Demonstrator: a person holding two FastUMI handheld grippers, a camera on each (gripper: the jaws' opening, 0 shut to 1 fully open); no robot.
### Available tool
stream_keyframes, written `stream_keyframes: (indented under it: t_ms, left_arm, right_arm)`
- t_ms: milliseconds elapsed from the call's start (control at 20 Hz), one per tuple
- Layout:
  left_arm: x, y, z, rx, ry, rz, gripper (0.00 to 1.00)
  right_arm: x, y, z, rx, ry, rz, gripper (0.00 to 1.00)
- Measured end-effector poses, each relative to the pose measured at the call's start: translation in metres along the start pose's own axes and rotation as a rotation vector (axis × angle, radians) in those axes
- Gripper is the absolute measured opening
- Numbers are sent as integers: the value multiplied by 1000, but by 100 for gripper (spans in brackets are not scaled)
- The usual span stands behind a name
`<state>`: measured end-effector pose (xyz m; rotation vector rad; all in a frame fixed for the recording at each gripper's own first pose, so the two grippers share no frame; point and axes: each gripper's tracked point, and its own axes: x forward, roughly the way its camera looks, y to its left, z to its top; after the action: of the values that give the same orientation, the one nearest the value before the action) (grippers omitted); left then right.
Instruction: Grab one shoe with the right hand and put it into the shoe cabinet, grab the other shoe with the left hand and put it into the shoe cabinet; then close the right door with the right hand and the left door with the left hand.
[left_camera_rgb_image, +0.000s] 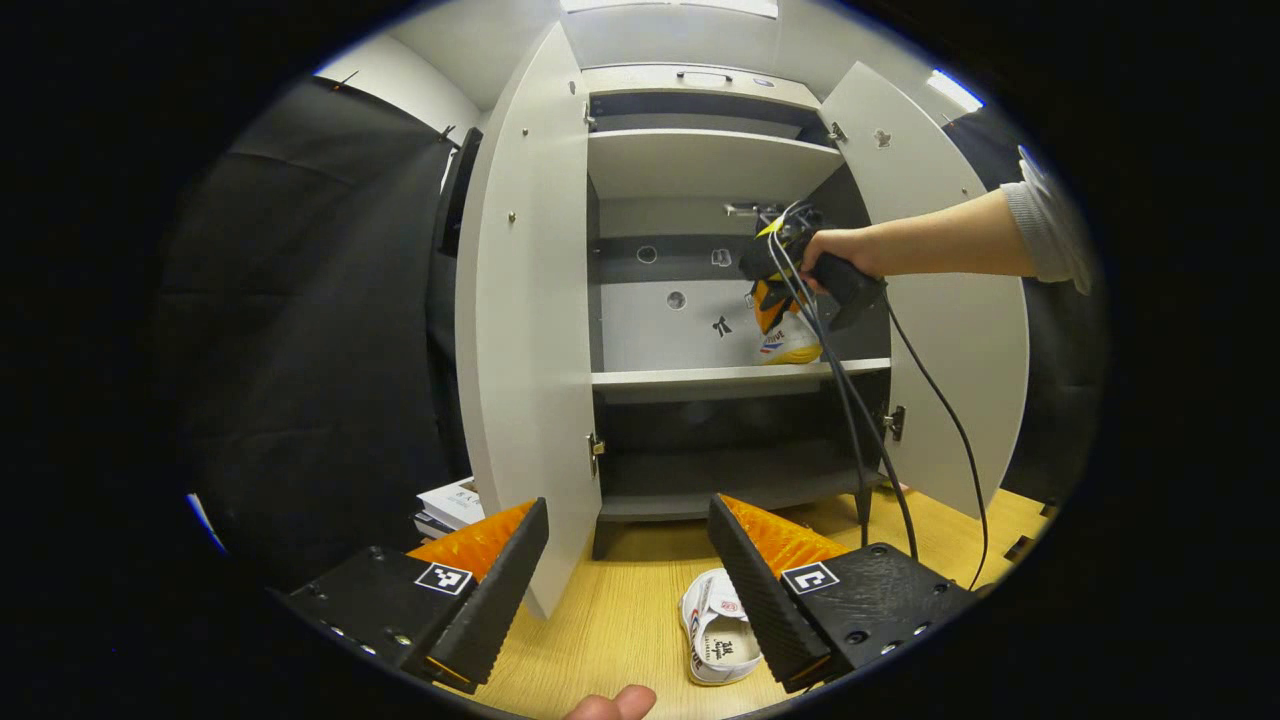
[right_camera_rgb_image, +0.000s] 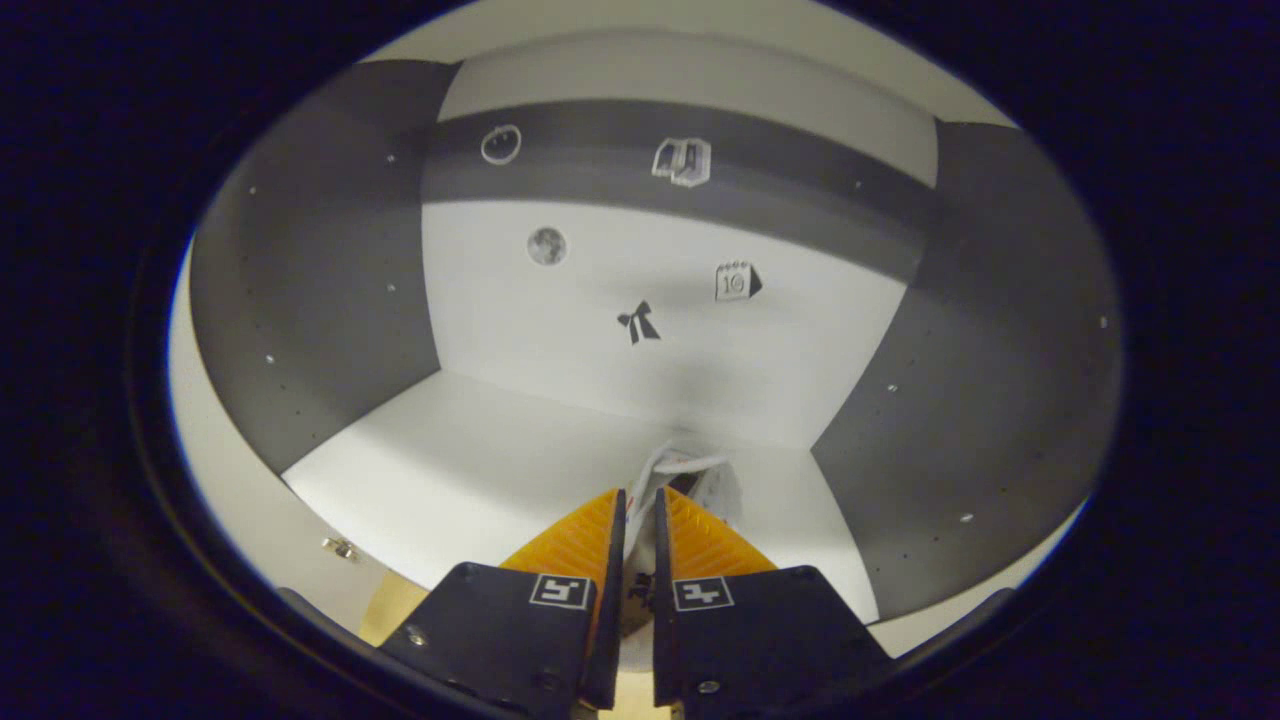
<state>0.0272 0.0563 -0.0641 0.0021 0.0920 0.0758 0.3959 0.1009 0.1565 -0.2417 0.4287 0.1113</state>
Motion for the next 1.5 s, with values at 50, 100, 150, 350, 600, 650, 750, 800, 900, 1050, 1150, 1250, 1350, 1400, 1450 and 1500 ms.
stream_keyframes:
  t_ms: [50,100,150,350,600,650,750,800,900,1050,1150,1250,1350,1400,1450,1500]
  left_arm:
    - [-1,-2,1,-1,-4,-4,96]
    - [0,-4,2,-2,-8,-8,96]
    - [-1,-6,3,-4,-11,-12,96]
    - [-3,-12,9,-5,-25,-28,96]
    - [-6,-19,16,-13,-43,-47,96]
    - [-8,-20,18,-13,-48,-49,96]
    - [-10,-23,18,-10,-50,-55,96]
    - [-11,-24,18,-7,-50,-59,96]
    - [-14,-28,18,2,-46,-66,96]
    - [-18,-34,17,6,-42,-75,96]
    - [-23,-38,14,6,-35,-86,96]
    - [-27,-41,9,12,-24,-91,96]
    - [-30,-44,5,17,-13,-92,96]
    - [-32,-47,3,18,-6,-94,96]
    - [-33,-48,0,20,0,-96,96]
    - [-34,-50,-2,22,8,-97,96]
  right_arm:
    - [-21,1,9,-3,-49,14,17]
    - [-43,2,14,1,-99,25,17]
    - [-64,3,17,10,-143,39,17]
    - [-140,0,-11,104,-297,56,17]
    - [-191,-11,-98,148,-398,-5,18]
    - [-196,-15,-117,143,-423,-33,18]
    - [-207,-20,-151,117,-465,-93,18]
    - [-212,-19,-168,105,-478,-111,18]
    - [-222,-11,-206,114,-487,-124,23]
    - [-236,-2,-255,131,-501,-143,21]
    - [-240,6,-280,125,-495,-142,26]
    - [-247,9,-295,120,-501,-148,52]
    - [-253,15,-306,127,-507,-138,69]
    - [-255,17,-310,133,-508,-133,77]
    - [-255,17,-313,139,-507,-128,80]
    - [-256,18,-315,146,-506,-120,84]
